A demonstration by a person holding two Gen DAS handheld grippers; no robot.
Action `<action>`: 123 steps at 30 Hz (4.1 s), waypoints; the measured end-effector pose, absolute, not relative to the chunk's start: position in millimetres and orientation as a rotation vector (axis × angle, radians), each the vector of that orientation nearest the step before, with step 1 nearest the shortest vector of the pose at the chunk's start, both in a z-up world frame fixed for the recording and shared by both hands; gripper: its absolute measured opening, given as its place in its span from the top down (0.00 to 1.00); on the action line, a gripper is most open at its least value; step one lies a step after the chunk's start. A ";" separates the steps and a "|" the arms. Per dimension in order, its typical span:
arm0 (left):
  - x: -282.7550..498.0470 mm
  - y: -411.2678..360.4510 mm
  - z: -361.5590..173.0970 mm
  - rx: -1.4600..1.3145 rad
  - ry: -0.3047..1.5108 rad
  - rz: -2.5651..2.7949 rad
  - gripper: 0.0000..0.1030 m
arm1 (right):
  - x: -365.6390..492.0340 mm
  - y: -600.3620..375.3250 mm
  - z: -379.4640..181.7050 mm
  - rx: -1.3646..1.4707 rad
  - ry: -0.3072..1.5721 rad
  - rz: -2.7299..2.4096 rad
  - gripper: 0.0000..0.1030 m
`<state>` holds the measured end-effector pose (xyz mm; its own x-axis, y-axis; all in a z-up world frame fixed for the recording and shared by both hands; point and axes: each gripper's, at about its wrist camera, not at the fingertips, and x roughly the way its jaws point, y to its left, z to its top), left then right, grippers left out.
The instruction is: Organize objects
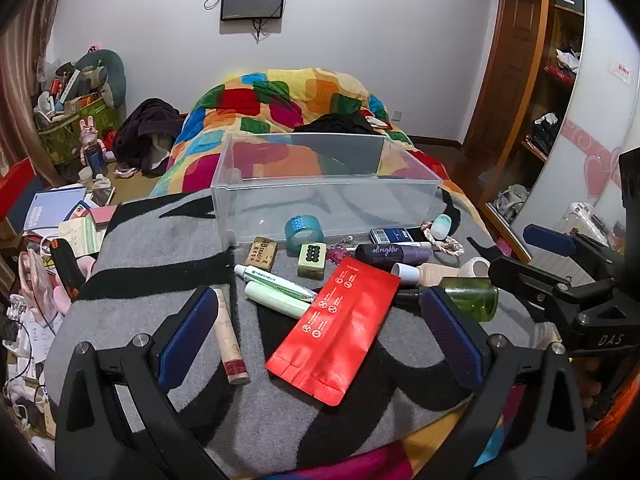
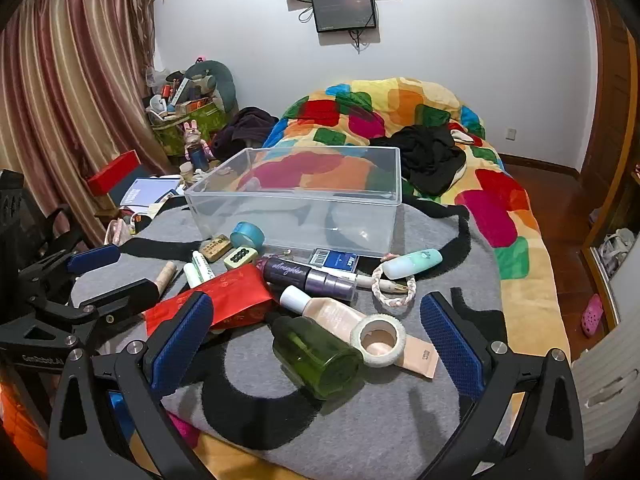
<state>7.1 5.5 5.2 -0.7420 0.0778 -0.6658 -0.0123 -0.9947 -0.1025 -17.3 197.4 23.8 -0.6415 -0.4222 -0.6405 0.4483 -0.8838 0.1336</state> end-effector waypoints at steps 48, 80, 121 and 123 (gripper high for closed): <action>8.9 9.9 7.3 -1.089 -0.116 2.879 0.00 | -17.8 195.6 19.5 0.982 0.042 -2.452 0.00; 16.3 -40.8 -18.1 -1.230 -0.231 2.950 0.28 | -18.9 207.3 -2.7 1.052 0.097 -2.419 0.34; -14.7 -65.7 -29.0 -1.236 -0.213 2.964 0.86 | -38.4 198.3 6.9 1.029 0.033 -2.317 0.62; -21.3 -65.3 -16.8 -1.194 -0.205 2.972 0.86 | -45.3 197.4 15.6 1.000 0.023 -2.335 0.62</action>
